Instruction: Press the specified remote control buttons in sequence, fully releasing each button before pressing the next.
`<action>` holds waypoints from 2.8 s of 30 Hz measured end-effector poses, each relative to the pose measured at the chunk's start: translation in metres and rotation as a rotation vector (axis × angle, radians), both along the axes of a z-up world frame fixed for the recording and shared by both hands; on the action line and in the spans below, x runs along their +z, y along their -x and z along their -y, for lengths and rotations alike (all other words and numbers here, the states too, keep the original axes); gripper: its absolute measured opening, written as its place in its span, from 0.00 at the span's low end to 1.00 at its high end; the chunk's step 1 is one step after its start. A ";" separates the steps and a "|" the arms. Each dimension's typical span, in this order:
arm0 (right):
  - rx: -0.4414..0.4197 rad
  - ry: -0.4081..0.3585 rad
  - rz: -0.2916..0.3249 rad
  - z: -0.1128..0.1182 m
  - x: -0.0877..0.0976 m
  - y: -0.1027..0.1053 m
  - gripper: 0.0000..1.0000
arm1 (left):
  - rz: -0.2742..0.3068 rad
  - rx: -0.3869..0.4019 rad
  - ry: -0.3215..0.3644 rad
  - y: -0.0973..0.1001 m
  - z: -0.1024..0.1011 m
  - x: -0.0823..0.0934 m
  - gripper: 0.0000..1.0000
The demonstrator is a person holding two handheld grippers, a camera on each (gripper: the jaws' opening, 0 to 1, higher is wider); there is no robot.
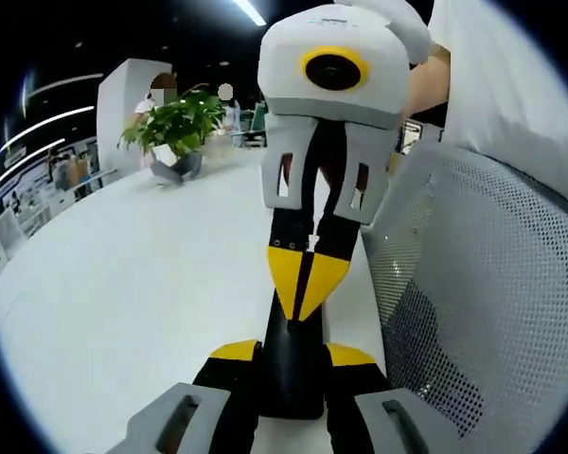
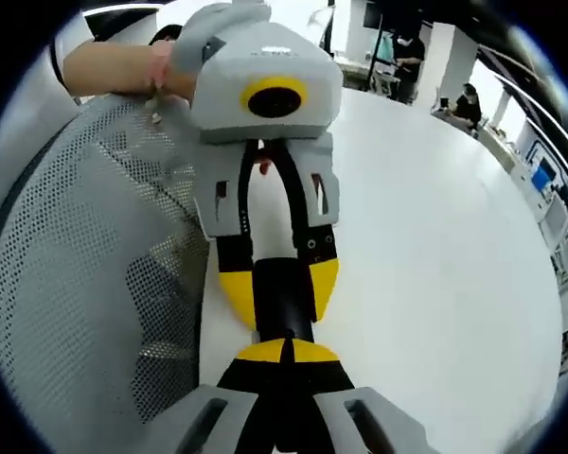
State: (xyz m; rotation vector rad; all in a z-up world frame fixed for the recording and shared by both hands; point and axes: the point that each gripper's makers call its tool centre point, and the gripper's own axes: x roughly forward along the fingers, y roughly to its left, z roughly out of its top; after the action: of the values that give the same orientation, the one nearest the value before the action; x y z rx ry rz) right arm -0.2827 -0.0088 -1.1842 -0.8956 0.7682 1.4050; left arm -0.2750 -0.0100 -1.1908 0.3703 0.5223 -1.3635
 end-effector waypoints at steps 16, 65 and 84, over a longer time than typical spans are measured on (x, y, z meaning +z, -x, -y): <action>-0.033 -0.053 -0.058 -0.002 0.002 -0.003 0.00 | -0.009 -0.008 -0.048 0.000 0.001 0.000 0.25; -0.195 -0.255 -0.132 0.038 0.006 -0.001 0.07 | 0.008 -0.046 -0.180 0.005 0.003 -0.001 0.24; -0.183 -0.170 -0.088 0.039 -0.010 -0.006 0.28 | 0.009 -0.074 -0.191 0.003 0.004 -0.004 0.25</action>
State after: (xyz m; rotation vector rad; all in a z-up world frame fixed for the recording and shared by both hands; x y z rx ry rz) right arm -0.2771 -0.0477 -1.1941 -0.6194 0.7647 1.3320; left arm -0.2783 -0.0138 -1.1944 0.5559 0.6386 -1.3863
